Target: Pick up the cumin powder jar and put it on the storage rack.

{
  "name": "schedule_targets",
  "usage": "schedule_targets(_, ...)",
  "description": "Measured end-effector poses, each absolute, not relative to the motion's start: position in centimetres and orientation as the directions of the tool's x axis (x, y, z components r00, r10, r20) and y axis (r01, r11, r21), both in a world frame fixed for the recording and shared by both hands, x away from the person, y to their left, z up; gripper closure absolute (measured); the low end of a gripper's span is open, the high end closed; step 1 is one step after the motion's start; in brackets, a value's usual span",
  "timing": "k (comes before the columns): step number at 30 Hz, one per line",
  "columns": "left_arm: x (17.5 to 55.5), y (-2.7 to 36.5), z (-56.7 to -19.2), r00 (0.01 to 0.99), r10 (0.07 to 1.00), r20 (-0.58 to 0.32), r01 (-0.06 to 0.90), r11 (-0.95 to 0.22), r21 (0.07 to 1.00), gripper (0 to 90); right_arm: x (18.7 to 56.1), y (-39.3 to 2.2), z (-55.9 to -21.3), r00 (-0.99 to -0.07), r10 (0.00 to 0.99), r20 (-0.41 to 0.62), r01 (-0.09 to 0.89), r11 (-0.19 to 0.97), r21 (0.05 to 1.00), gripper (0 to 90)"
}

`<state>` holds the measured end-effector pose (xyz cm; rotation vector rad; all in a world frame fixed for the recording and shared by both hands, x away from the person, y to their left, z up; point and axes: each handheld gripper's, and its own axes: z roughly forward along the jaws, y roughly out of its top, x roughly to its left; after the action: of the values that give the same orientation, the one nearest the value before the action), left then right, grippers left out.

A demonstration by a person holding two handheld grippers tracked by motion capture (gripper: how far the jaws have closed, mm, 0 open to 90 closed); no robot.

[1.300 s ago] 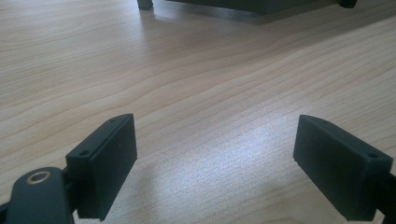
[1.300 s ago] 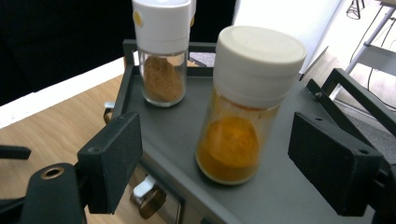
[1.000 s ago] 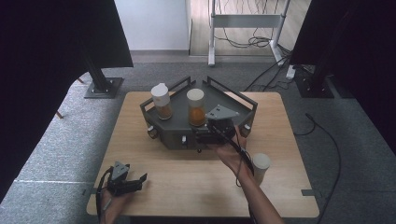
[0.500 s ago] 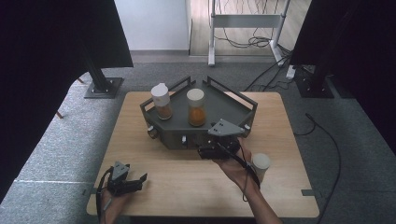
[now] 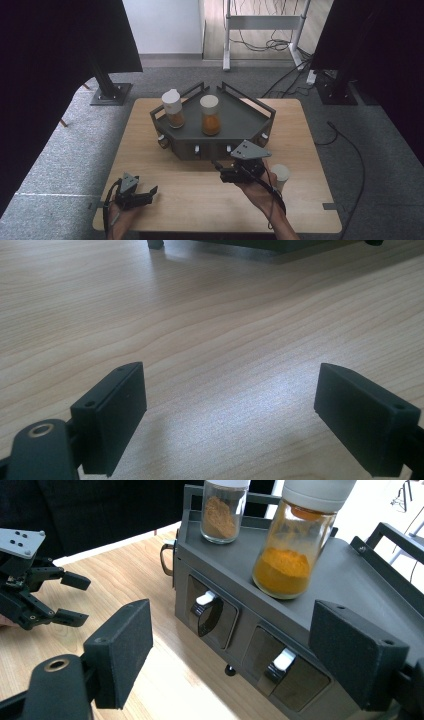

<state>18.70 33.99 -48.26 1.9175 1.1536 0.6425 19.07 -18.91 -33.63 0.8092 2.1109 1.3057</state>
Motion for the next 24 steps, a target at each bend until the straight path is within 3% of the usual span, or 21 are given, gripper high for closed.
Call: schedule_targets(24, 18.7, 33.9, -48.2, 0.455, 0.890, 0.026, 0.489, -0.274, 0.828, 13.0, 15.8, -21.2, -36.7, -0.661, 0.747, -0.077, 0.228, 0.297, 0.927, 17.2)
